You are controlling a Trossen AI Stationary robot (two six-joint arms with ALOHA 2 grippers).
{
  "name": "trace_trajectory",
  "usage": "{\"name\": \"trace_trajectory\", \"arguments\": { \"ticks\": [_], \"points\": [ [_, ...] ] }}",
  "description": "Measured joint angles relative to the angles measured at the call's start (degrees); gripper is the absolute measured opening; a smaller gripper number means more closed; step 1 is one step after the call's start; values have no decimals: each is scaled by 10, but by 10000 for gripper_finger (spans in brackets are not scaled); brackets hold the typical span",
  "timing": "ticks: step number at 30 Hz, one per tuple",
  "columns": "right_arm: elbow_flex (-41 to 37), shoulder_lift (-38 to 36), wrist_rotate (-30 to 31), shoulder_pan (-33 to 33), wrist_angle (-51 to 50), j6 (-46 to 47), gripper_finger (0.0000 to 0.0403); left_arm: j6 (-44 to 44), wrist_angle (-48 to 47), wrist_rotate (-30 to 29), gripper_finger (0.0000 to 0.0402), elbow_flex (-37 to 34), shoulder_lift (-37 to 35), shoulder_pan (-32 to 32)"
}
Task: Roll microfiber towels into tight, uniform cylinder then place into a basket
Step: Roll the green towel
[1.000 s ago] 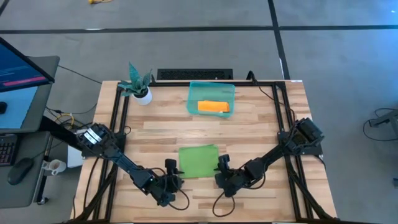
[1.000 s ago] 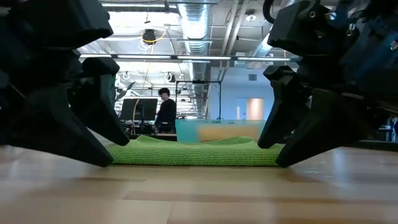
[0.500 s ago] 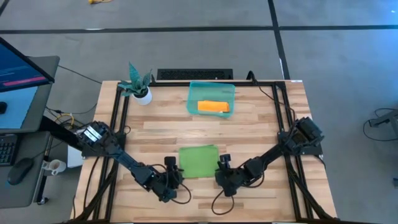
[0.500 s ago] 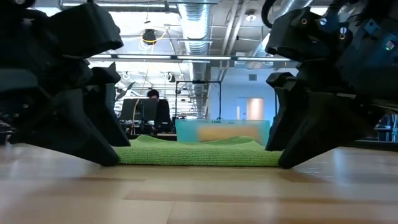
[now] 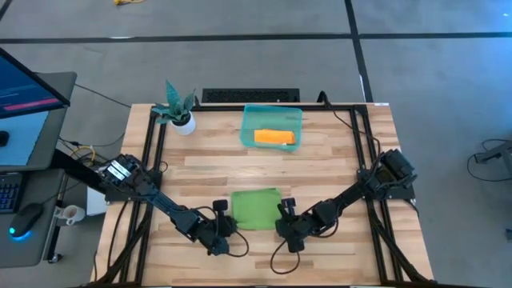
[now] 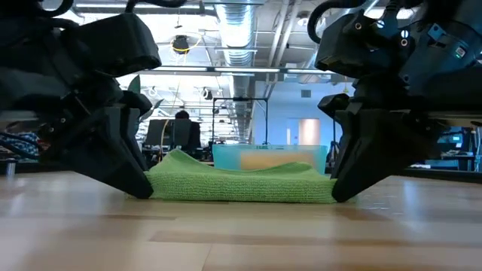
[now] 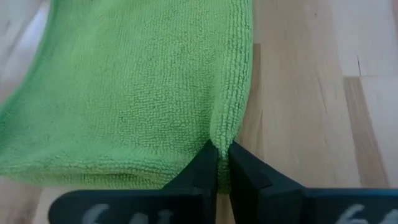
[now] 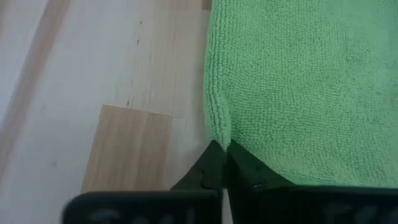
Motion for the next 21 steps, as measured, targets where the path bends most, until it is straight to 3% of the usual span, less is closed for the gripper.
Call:
{"name": "trace_trajectory", "arguments": {
  "ticks": [7,16,21],
  "points": [
    [0,-13,-51,2,1,42,18,-96,-5,62,3,-2,-28,1],
    [14,-27,-245,-23,16,176,15,-286,18,190,3,-2,-75,0],
    [14,-27,-298,-61,17,236,7,-346,3,219,3,-2,-75,4]
  ]
}}
